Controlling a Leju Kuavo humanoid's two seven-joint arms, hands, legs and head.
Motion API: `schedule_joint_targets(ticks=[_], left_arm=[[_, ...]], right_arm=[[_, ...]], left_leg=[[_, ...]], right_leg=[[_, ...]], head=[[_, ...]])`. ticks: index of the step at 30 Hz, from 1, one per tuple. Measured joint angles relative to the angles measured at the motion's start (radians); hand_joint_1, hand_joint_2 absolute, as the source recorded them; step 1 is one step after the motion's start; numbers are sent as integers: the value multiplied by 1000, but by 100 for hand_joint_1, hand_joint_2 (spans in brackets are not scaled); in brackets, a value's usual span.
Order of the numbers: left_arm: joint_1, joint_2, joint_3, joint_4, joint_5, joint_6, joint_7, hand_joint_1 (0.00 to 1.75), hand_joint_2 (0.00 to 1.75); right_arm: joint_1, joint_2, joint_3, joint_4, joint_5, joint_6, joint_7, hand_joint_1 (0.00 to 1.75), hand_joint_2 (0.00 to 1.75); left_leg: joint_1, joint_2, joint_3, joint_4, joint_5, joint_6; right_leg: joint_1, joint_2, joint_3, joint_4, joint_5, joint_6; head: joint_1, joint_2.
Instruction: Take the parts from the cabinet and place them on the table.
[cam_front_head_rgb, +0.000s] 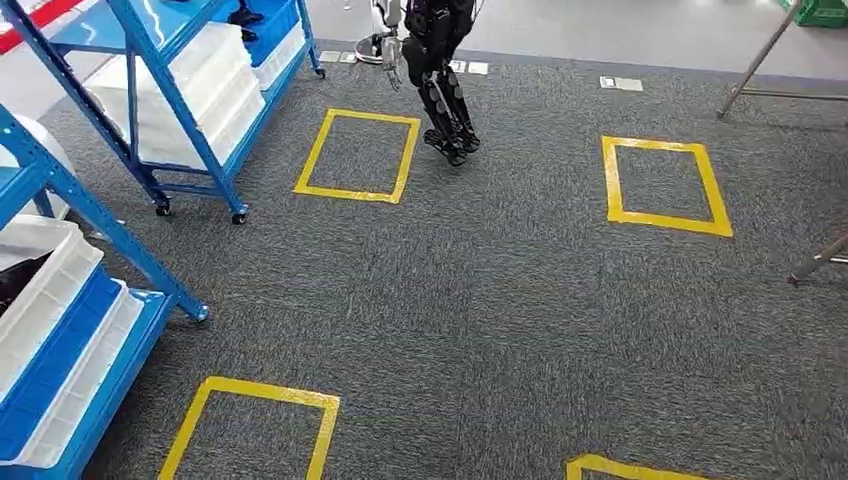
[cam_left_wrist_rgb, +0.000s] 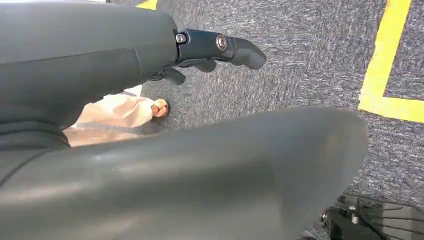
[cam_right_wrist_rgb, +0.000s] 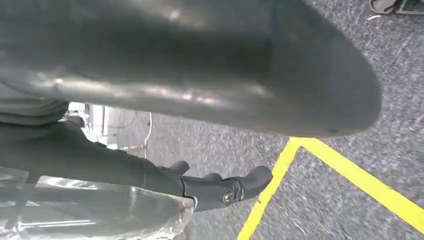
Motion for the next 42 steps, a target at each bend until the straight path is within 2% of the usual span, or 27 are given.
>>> schedule_joint_targets(ticks=[3,4,5,6,8,9,10,12,13,14,16,19,21,23,25,26,28,29,30,33,34,35,36,37,39,40,42], left_arm=[[1,2,0,0,-2,0,0,0,0],[1,0,0,0,-3,1,2,0,0],[2,-2,0,0,-3,1,2,0,0],[-1,-1,0,0,-4,3,5,0,0],[-4,-3,0,0,-5,3,8,0,0],[-3,-3,0,0,-6,3,10,0,0],[-2,-3,0,0,-6,4,11,0,0],[-1,-3,0,0,-6,6,15,0,0],[-1,-4,0,0,-5,8,16,0,0],[-1,-3,0,0,-5,10,16,0,0],[-3,-2,0,0,-3,14,21,0,0],[4,-2,4,0,7,20,34,0,0],[5,-2,5,0,15,25,40,0,0],[2,-2,6,0,15,27,42,0,0],[3,-3,7,0,15,27,42,0,0],[4,-3,8,0,15,27,42,0,0],[4,-3,8,0,15,28,42,0,0],[2,-3,8,0,15,28,42,0,0],[-4,-1,8,0,15,29,42,0,0],[-4,-1,8,-1,15,30,42,0,0],[-4,0,10,-1,15,31,42,0,0],[-3,-2,10,-1,15,31,43,0,0],[-3,-2,10,-1,16,31,43,0,0],[-4,-2,10,-1,16,30,43,0,0],[-6,-5,10,-1,16,30,43,0,0],[-5,-5,10,-1,16,30,43,0,0],[-2,-5,10,0,16,32,45,0,0]], right_arm=[[-4,5,0,0,0,-1,0,0,0],[-4,4,0,-1,0,-2,0,0,0],[-5,3,0,-1,1,-3,0,0,0],[-3,3,0,-1,1,-3,1,0,0],[1,1,0,-1,1,-4,2,0,0],[2,0,0,-1,1,-4,2,0,0],[3,0,0,-1,3,-4,2,0,0],[5,-2,0,0,8,-4,2,0,0],[4,-3,0,0,13,-5,2,0,0],[5,-3,1,0,17,-5,2,0,0],[2,-1,4,0,25,-5,2,0,0],[-1,1,8,0,35,-3,6,0,0],[-4,1,13,0,42,-1,9,0,0],[-3,1,19,1,43,-1,10,0,0],[-3,0,21,2,43,-1,11,0,0],[-4,0,22,2,43,-1,12,0,0],[-6,1,23,2,43,-1,12,0,0],[-7,2,23,2,43,-1,12,0,0],[-7,5,24,2,43,-1,12,0,0],[-10,7,25,2,43,0,12,0,0],[-13,8,25,2,43,-1,12,0,0],[-13,7,25,2,43,-1,12,0,0],[-11,6,25,2,43,-1,12,0,0],[-11,6,25,2,43,-1,12,0,0],[-9,4,25,3,43,0,12,0,0],[-7,3,25,4,43,-1,12,0,0],[-4,1,25,4,43,-1,12,0,0]], left_leg=[[-6,-30,-1,-9,7,16],[14,-41,15,-34,23,19],[8,-45,17,-37,25,20],[12,-59,14,-38,29,28],[11,-85,10,-38,30,27],[11,-98,10,-38,30,26],[12,-111,11,-37,31,24],[16,-139,12,-33,30,17],[19,-151,12,-28,28,9],[20,-158,9,-23,25,0],[13,-173,1,-15,24,-14],[25,-190,-8,-10,25,-24],[20,-93,-43,68,-27,-28],[21,-72,-116,216,-98,-31],[21,-70,-162,300,-114,-28],[20,-70,-147,270,-87,-22],[11,-50,-63,115,-8,-2],[-1,-3,-18,38,17,15],[-12,30,-9,14,2,18],[-17,-4,-17,11,4,25],[-15,-20,-10,-8,13,31],[-2,-29,6,-22,26,28],[3,-40,6,-28,30,36],[3,-50,4,-28,32,38],[4,-76,2,-28,33,38],[5,-91,2,-27,33,38],[10,-118,4,-26,32,33]], right_leg=[[-3,-26,9,-8,2,12],[2,-15,1,2,-8,16],[-3,20,-2,21,-20,17],[-6,72,-39,99,-60,8],[-16,89,-113,251,-124,6],[-20,90,-137,300,-134,13],[-23,90,-135,295,-123,24],[-37,94,-69,155,-53,55],[-47,110,-20,53,-12,70],[-56,144,-1,5,-7,74],[-43,141,-6,7,-2,46],[-44,115,0,6,3,30],[-37,98,1,5,3,18],[-28,73,1,6,0,8],[-20,47,1,6,-3,2],[-16,35,1,6,-5,0],[-11,17,8,5,-9,-5],[-10,11,11,4,-10,-7],[-1,3,11,7,-15,0],[-4,-26,13,0,-16,5],[5,-40,23,-5,-19,11],[1,0,13,14,-28,14],[0,51,-4,57,-52,9],[-4,77,-35,121,-81,5],[-13,92,-117,278,-141,4],[-16,92,-156,349,-159,12],[-27,92,-151,307,-120,40]], head=[[-4,0],[-3,0],[1,0],[0,0],[3,0],[4,0],[3,0],[3,0],[3,0],[7,0],[9,0],[8,0],[-5,0],[-5,0],[-4,0],[-5,0],[-5,0],[-5,0],[-4,0],[-4,0],[-5,0],[-4,0],[-3,0],[-1,0],[0,0],[1,0],[0,0]])
